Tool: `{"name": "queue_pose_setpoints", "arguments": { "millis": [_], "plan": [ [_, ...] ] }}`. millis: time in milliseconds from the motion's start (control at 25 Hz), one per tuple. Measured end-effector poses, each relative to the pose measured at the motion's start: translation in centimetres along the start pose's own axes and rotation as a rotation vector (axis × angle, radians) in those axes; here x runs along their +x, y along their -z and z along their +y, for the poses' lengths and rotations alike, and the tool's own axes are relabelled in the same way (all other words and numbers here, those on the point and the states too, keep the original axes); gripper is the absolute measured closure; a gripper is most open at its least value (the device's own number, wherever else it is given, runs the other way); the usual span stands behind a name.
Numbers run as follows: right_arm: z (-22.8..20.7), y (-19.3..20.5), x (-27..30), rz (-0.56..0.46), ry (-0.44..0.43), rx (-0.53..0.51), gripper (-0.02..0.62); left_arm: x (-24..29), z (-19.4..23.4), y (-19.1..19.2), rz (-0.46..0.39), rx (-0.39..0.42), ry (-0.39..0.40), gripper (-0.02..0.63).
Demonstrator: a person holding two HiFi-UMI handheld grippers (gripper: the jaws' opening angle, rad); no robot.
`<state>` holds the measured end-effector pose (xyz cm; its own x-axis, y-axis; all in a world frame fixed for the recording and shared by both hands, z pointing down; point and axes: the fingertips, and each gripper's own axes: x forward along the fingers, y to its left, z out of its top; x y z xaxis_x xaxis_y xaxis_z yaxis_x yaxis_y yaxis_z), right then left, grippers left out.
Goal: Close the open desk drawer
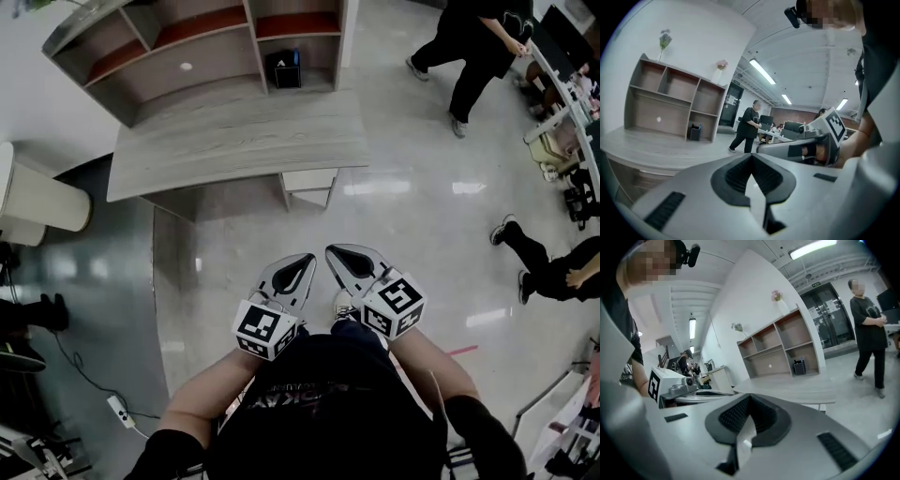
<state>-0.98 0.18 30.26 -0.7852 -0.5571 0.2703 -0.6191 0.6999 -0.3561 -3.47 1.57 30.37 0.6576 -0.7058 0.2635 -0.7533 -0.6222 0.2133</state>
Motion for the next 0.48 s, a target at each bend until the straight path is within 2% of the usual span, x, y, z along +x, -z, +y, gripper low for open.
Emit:
{"name": "queue_pose_setpoints", "arguments": {
  "millis": [120, 240, 480],
  "plan": [
    [1.0, -1.4, -1.1, -0.024, -0.017, -0.027, 0.578, -0.1, -1.3, -0.7, 0.007, 0.021, 0.048, 0.595],
    [1.6, -2.2, -2.0, -0.036, -0.033, -0.041, 0.578, -0.3, -1.9, -0.9, 0.021, -0.009, 0.081, 0.595],
    [1.5, -2.5, -3.3, -0.041, -0.028, -0.043, 0.578, -0.5, -1.0, -2.5, -0.003, -0.012, 0.076, 0.595]
  ]
}}
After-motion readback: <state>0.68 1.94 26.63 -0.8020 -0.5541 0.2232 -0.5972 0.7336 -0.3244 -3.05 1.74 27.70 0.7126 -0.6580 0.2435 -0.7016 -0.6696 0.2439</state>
